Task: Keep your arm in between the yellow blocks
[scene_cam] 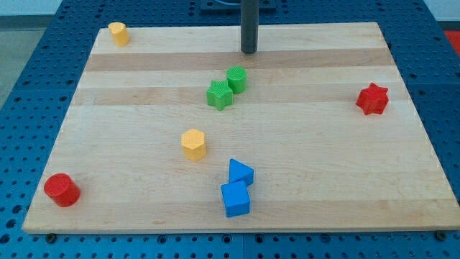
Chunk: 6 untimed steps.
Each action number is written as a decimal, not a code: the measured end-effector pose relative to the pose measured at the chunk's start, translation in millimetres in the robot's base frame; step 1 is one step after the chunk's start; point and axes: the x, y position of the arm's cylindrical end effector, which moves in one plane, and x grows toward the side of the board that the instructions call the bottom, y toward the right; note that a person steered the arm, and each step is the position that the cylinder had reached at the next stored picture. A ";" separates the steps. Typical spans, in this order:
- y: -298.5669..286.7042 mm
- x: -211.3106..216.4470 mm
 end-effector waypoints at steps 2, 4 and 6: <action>-36.0 5.1; -119.7 41.5; -150.1 53.2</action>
